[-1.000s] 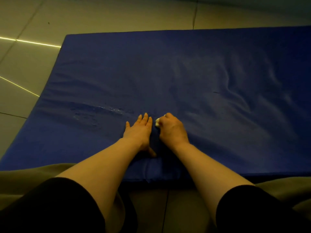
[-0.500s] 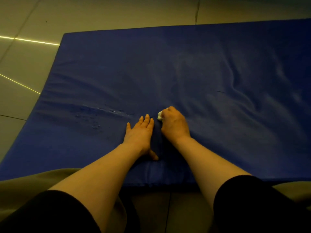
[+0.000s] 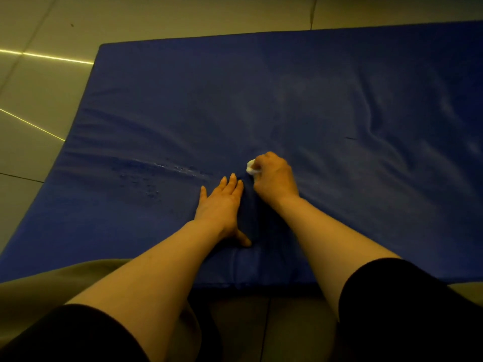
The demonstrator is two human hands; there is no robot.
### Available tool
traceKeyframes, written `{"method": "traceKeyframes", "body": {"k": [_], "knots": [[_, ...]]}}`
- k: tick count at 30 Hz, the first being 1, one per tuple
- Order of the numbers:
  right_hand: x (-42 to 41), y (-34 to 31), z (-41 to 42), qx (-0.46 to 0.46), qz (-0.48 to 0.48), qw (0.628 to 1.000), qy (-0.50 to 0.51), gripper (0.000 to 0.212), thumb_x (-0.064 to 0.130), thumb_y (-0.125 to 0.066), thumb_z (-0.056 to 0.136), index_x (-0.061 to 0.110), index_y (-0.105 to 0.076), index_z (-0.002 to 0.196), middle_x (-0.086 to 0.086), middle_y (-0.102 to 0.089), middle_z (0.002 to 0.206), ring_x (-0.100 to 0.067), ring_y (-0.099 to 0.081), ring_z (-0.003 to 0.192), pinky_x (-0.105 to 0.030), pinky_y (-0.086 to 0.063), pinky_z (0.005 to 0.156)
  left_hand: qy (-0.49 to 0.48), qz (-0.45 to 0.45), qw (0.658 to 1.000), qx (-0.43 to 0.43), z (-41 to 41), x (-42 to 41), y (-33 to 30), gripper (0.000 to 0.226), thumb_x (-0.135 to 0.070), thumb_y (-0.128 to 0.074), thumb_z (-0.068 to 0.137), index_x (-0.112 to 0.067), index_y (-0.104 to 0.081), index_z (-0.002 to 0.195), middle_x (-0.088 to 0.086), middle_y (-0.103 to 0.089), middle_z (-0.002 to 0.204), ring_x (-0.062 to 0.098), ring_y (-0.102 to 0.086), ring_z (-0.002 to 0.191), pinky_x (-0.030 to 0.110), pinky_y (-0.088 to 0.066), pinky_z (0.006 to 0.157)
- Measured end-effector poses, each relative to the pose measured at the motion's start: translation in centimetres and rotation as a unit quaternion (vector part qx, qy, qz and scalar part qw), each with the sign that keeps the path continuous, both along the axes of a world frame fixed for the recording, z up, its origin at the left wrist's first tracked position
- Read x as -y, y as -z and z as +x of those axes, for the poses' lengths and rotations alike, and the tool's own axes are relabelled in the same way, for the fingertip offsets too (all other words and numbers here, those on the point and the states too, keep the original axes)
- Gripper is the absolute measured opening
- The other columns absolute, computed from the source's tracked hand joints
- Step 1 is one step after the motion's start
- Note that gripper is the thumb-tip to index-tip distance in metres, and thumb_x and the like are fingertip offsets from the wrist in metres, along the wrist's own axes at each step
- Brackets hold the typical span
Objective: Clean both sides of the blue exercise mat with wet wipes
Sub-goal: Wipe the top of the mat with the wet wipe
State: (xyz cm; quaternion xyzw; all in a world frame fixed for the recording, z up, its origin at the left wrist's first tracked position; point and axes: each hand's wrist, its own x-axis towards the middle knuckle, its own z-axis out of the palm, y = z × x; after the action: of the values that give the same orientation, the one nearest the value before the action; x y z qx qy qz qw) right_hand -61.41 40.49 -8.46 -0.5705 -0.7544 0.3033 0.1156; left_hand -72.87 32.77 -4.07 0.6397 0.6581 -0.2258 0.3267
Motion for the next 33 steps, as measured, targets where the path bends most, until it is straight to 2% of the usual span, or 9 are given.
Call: {"method": "traceKeyframes", "body": {"k": [6, 12, 15, 18, 21, 23, 25, 28, 33], "knots": [[-1.8, -0.3, 1.7, 0.055, 0.04, 0.987, 0.148, 0.016, 0.005, -0.052, 0.089, 0.003, -0.059, 0.103, -0.016, -0.054, 0.114, -0.035, -0.055, 0.097, -0.03, -0.038, 0.073, -0.001, 0.001, 1.0, -0.006, 0.1, 0.0, 0.4, 0.137, -0.057, -0.082, 0.062, -0.016, 0.012, 0.153, 0.002, 0.019, 0.16, 0.021, 0.013, 0.148, 0.058, 0.0, 0.117], [0.7, 0.4, -2.2, 0.001, 0.042, 0.999, -0.017, 0.015, 0.01, -0.059, 0.087, 0.004, -0.06, 0.101, -0.013, -0.055, 0.11, -0.029, -0.057, 0.096, -0.034, -0.048, 0.079, -0.018, -0.002, 1.0, 0.009, 0.1, -0.2, 0.2, 0.138, -0.054, -0.084, 0.061, -0.017, 0.012, 0.153, 0.002, 0.018, 0.161, 0.021, 0.013, 0.148, 0.057, 0.002, 0.118], [-1.3, 0.4, -0.4, 0.013, 0.065, 0.998, 0.014, 0.015, 0.006, -0.055, 0.086, 0.004, -0.063, 0.098, -0.016, -0.056, 0.107, -0.036, -0.057, 0.094, -0.041, -0.047, 0.077, -0.011, -0.004, 1.0, 0.013, -0.1, -0.1, 0.1, 0.136, -0.056, -0.083, 0.06, -0.019, 0.007, 0.154, 0.001, 0.014, 0.161, 0.021, 0.009, 0.149, 0.058, 0.001, 0.117], [-3.4, 0.1, 2.1, 0.044, 0.079, 0.985, 0.147, 0.019, 0.001, -0.052, 0.085, 0.004, -0.061, 0.101, -0.018, -0.054, 0.112, -0.039, -0.055, 0.095, -0.039, -0.042, 0.076, -0.035, 0.042, 0.998, 0.02, -0.7, -0.7, -0.3, 0.116, -0.065, -0.077, 0.062, -0.023, -0.018, 0.152, 0.0, -0.015, 0.16, 0.022, -0.016, 0.147, 0.06, -0.006, 0.117], [-4.1, -0.1, 1.7, 0.056, 0.081, 0.974, 0.205, 0.018, 0.001, -0.049, 0.086, 0.003, -0.059, 0.101, -0.019, -0.052, 0.112, -0.039, -0.054, 0.094, -0.04, -0.042, 0.077, -0.062, 0.166, 0.984, 0.021, -2.0, -2.6, -0.7, 0.083, -0.061, -0.072, 0.071, -0.022, -0.041, 0.137, 0.0, -0.043, 0.137, 0.022, -0.039, 0.131, 0.052, -0.014, 0.117], [-3.3, 0.2, -0.4, 0.018, 0.102, 0.983, 0.154, 0.017, 0.001, -0.049, 0.086, 0.003, -0.062, 0.097, -0.019, -0.055, 0.108, -0.039, -0.055, 0.092, -0.04, -0.042, 0.076, -0.046, 0.183, 0.982, 0.016, -2.8, -4.5, -0.6, 0.093, -0.056, -0.074, 0.073, -0.019, -0.03, 0.146, 0.003, -0.031, 0.15, 0.023, -0.029, 0.139, 0.051, -0.012, 0.118], [-1.8, 0.8, -3.1, -0.011, 0.107, 0.993, 0.049, 0.015, 0.003, -0.052, 0.085, 0.002, -0.064, 0.094, -0.019, -0.057, 0.104, -0.037, -0.056, 0.09, -0.038, -0.041, 0.075, -0.04, 0.145, 0.989, 0.013, -3.5, -6.5, -0.2, 0.111, -0.05, -0.076, 0.074, -0.015, -0.008, 0.154, 0.004, -0.002, 0.162, 0.021, -0.004, 0.149, 0.051, -0.007, 0.119], [-1.9, 1.2, -3.8, -0.018, 0.094, 0.995, -0.037, 0.015, 0.002, -0.055, 0.083, 0.004, -0.065, 0.094, -0.015, -0.057, 0.101, -0.034, -0.056, 0.09, -0.035, -0.042, 0.074, -0.014, 0.086, 0.996, -0.002, -4.1, -8.6, 0.6, 0.129, -0.051, -0.079, 0.071, -0.014, 0.013, 0.152, 0.004, 0.023, 0.159, 0.021, 0.019, 0.147, 0.053, -0.001, 0.118], [-7.5, 1.6, 1.1, -0.002, 0.123, 0.985, 0.122, 0.022, -0.003, -0.052, 0.082, 0.006, -0.066, 0.097, -0.016, -0.057, 0.106, -0.036, -0.057, 0.093, -0.037, -0.044, 0.077, -0.002, 0.036, 0.999, 0.007, -4.3, -9.2, 1.9, 0.145, -0.062, -0.079, 0.059, -0.014, 0.024, 0.149, 0.005, 0.033, 0.155, 0.024, 0.026, 0.144, 0.06, 0.003, 0.116]]}}
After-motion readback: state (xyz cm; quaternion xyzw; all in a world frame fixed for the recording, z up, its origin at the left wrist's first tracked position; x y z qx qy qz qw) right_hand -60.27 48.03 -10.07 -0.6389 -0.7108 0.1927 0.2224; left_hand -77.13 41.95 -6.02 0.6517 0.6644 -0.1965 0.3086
